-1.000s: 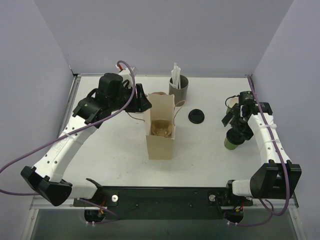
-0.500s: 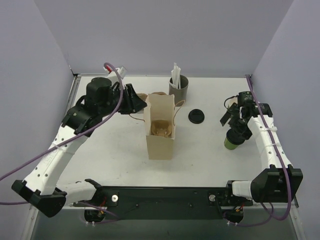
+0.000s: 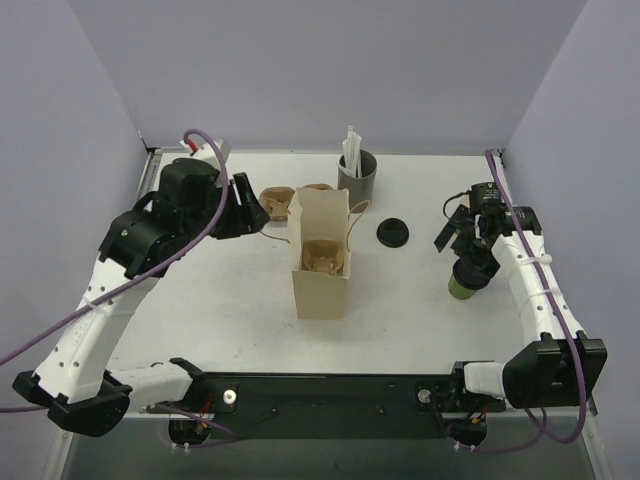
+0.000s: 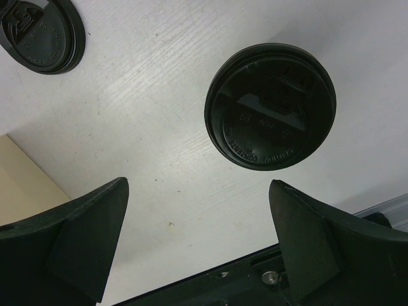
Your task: Pack the takeout coffee
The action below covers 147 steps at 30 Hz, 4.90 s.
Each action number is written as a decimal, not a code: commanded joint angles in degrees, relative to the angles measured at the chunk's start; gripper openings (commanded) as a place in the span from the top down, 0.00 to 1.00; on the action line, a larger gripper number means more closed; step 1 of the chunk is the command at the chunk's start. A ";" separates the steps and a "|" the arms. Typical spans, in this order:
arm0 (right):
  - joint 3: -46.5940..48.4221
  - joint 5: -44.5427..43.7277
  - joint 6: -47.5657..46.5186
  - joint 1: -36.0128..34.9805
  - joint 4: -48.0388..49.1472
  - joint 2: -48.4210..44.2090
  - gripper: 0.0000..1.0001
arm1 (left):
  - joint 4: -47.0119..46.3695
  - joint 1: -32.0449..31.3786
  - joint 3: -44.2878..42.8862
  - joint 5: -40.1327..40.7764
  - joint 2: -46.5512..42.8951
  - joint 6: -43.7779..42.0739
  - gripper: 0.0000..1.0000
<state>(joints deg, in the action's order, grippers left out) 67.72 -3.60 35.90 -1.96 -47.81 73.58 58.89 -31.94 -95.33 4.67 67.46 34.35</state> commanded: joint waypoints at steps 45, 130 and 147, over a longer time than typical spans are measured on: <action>1.27 -2.82 -0.92 0.11 -2.11 -1.33 0.14 | -7.74 -4.26 -7.67 -0.62 17.88 -25.37 1.00; -2.33 10.36 2.16 3.36 2.46 -4.76 0.14 | -0.35 -6.29 -2.76 -2.82 28.43 -19.24 1.00; 1.71 9.66 3.73 -1.91 3.78 -4.23 0.14 | -7.98 -14.00 -8.93 2.88 17.19 -40.52 1.00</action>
<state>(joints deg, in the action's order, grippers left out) 67.42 6.83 38.54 -2.04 -43.90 69.06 58.48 -40.88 -108.55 3.75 90.52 7.62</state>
